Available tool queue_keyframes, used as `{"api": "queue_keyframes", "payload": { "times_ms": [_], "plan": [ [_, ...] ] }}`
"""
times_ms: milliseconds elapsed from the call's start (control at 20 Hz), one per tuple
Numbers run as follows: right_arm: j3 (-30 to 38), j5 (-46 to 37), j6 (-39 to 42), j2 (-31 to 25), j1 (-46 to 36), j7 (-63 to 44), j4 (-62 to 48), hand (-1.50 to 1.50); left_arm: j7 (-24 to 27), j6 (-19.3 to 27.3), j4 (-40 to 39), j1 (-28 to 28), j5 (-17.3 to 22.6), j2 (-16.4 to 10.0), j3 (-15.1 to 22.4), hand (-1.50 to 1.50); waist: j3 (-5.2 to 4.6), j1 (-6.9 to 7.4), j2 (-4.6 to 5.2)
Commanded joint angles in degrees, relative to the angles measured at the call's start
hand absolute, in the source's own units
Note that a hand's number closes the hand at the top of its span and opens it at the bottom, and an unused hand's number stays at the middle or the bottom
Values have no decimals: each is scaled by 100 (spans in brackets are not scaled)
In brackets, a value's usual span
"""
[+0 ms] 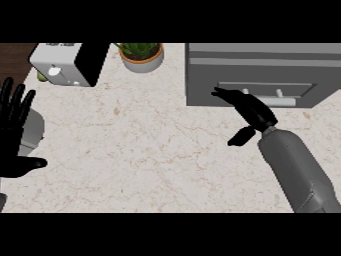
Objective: Pick up the cup, place it into the drawer and close the drawer
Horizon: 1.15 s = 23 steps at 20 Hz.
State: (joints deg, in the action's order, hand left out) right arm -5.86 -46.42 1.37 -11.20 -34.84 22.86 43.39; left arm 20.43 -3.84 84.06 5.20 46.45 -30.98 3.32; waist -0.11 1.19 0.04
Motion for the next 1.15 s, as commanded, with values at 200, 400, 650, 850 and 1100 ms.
{"api": "queue_keyframes", "payload": {
  "times_ms": [200,400,650,850,1100],
  "plan": [
    [700,191,110,-370,-1367,782,-2156,-150,-70,-648,-268,-55,147,-152,-378,-150,19,117,73],
    [762,87,159,-623,-1759,892,-2721,-150,37,-448,-247,111,-74,122,-197,-150,22,206,126],
    [942,181,277,-849,-2113,1031,-3041,-150,44,-565,-359,163,-165,68,-208,-150,26,307,179],
    [1009,200,241,-953,-2190,1052,-3192,-150,-39,-474,-248,231,-215,189,-78,-150,32,375,201],
    [1012,201,123,-988,-2137,1232,-3299,-150,-70,-517,-360,313,-266,145,-108,-150,33,400,230]
  ]
}}
